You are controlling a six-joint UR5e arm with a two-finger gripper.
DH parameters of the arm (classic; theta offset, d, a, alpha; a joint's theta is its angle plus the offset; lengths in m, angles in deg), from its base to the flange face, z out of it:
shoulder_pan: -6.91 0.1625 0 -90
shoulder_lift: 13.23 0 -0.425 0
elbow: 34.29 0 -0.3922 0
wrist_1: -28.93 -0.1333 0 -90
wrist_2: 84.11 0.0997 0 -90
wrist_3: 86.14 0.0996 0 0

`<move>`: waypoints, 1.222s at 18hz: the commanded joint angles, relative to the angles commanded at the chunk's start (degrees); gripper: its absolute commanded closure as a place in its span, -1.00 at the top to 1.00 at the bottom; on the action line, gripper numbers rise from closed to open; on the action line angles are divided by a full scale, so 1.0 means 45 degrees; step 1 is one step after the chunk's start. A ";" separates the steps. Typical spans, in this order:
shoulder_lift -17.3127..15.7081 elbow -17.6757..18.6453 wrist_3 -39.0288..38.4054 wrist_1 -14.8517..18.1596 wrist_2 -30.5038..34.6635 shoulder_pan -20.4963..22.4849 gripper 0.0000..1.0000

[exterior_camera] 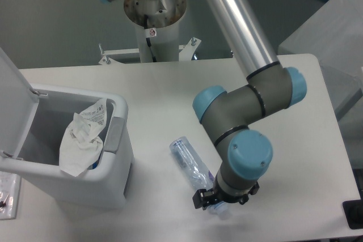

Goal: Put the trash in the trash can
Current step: 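Lower the gripper around the bottle and close on it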

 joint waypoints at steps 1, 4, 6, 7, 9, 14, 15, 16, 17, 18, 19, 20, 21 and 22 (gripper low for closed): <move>0.0000 0.0156 0.0019 0.0000 0.0410 -0.0117 1.00; 0.0078 0.0334 0.0020 -0.0020 0.1077 -0.0294 0.98; 0.0156 0.0372 0.0000 0.0000 0.1078 -0.0333 0.97; 0.0195 0.0392 0.0000 0.0000 0.1097 -0.0469 0.93; 0.0196 0.0528 -0.0058 -0.0059 0.1117 -0.0509 0.77; 0.0254 0.0607 -0.0449 -0.0137 0.1175 -0.0509 0.58; 0.0273 0.0607 -0.0488 -0.0137 0.1175 -0.0509 0.58; 0.0274 0.0607 -0.0566 -0.0156 0.1195 -0.0509 0.58; 0.0293 0.0607 -0.0624 -0.0156 0.1350 -0.0528 0.58; 0.0312 0.0607 -0.0625 -0.0137 0.1564 -0.0606 0.58; 0.0351 0.0607 -0.0625 -0.0137 0.1682 -0.0645 0.58; 0.0352 0.0588 -0.0625 -0.0137 0.1683 -0.0646 0.58; 0.0352 0.0607 -0.0625 -0.0137 0.1683 -0.0646 0.58; 0.0371 0.0588 -0.0625 -0.0156 0.1683 -0.0646 0.57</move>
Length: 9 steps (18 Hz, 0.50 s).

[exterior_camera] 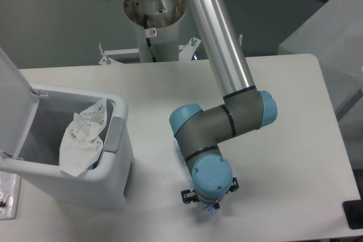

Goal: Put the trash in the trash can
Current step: 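Lower the gripper around the bottle and close on it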

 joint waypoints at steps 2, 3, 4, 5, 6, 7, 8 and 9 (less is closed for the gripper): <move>-0.0019 0.0019 0.0000 -0.0020 0.0000 0.0000 0.46; 0.0000 0.0019 0.0000 -0.0020 0.0000 0.0000 0.41; -0.0019 0.0019 0.0000 -0.0020 0.0000 0.0000 0.34; -0.0019 0.0019 0.0000 -0.0020 0.0000 0.0000 0.30; -0.0019 0.0019 0.0000 -0.0020 0.0000 0.0000 0.26; -0.0019 0.0000 0.0000 -0.0020 0.0000 0.0000 0.26; -0.0039 0.0000 0.0019 -0.0020 -0.0019 0.0000 0.25; -0.0058 -0.0020 0.0020 0.0000 -0.0039 -0.0019 0.25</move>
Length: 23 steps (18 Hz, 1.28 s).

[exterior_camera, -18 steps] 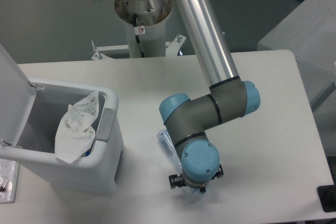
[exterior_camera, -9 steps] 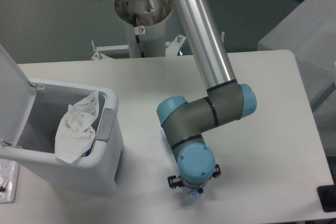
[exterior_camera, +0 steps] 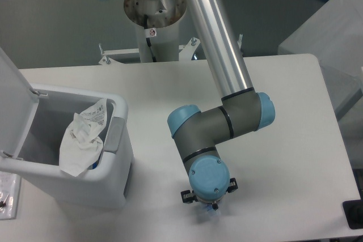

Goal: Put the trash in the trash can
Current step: 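Lower the gripper around the bottle and close on it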

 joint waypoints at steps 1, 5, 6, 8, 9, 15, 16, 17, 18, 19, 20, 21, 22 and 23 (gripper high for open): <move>-0.0020 -0.0020 0.0000 0.0000 -0.0020 0.0000 0.25; -0.0272 -0.0137 0.0058 0.0000 -0.0234 -0.0020 0.25; -0.0409 -0.0176 0.0059 -0.0038 -0.0447 -0.0020 0.25; -0.0760 -0.0235 0.0059 -0.0408 -0.1130 0.0000 0.24; -0.0955 -0.0235 0.0059 -0.0739 -0.1288 0.0019 0.24; -0.2380 -0.0235 -0.0702 -0.2420 -0.3296 0.0350 0.24; -0.2692 -0.0254 -0.0722 -0.2557 -0.3746 0.0409 0.24; -0.2966 -0.0254 -0.0761 -0.2636 -0.4195 0.0545 0.24; -0.3317 -0.0254 -0.0916 -0.2714 -0.4663 0.0701 0.24; -0.3611 -0.0254 -0.1092 -0.2831 -0.5152 0.0838 0.24; -0.3845 -0.0273 -0.1132 -0.2987 -0.5543 0.0994 0.23; -0.4061 -0.0332 -0.1133 -0.3104 -0.5856 0.1093 0.23; -0.4256 -0.0448 -0.1133 -0.3163 -0.6169 0.1152 0.23; -0.4393 -0.0643 -0.1152 -0.3222 -0.6481 0.1229 0.23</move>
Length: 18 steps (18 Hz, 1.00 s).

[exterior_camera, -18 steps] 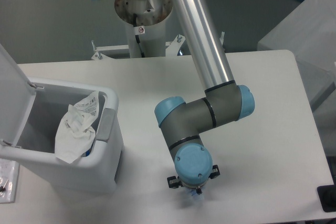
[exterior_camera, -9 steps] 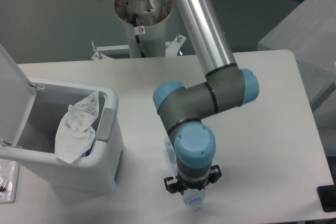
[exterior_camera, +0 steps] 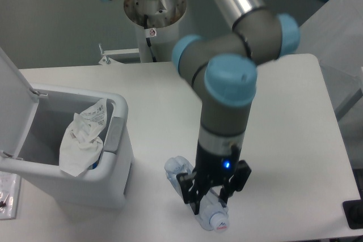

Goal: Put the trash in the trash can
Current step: 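Lower the gripper around the bottle and close on it, then lift the bottle and lower it into the trash bin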

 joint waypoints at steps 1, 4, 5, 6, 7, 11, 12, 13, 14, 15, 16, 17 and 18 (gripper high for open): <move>-0.0098 -0.0137 0.0000 -0.0001 -0.0332 0.0039 0.23; -0.0333 -0.0586 -0.0078 -0.0156 -0.1561 0.0235 0.23; -0.0449 -0.0665 -0.0136 -0.0292 -0.1952 0.0235 0.23; -0.0605 -0.0666 -0.0137 -0.0487 -0.2246 0.0235 0.23; -0.0723 -0.0666 -0.0156 -0.0663 -0.2501 0.0235 0.23; -0.1074 -0.0646 -0.0605 -0.0743 -0.3847 0.0235 0.23; -0.1172 -0.0627 -0.0664 -0.0723 -0.4083 0.0216 0.23; -0.1212 -0.0511 -0.0780 -0.0743 -0.4279 0.0196 0.23; -0.1251 -0.0413 -0.0820 -0.0723 -0.4513 0.0157 0.23; -0.1406 -0.0335 -0.0840 -0.0723 -0.4689 0.0118 0.23; -0.1524 -0.0276 -0.0898 -0.0723 -0.4807 0.0060 0.23; -0.1602 -0.0159 -0.0957 -0.0723 -0.4847 0.0001 0.23; -0.1700 -0.0004 -0.0977 -0.0743 -0.4847 -0.0038 0.23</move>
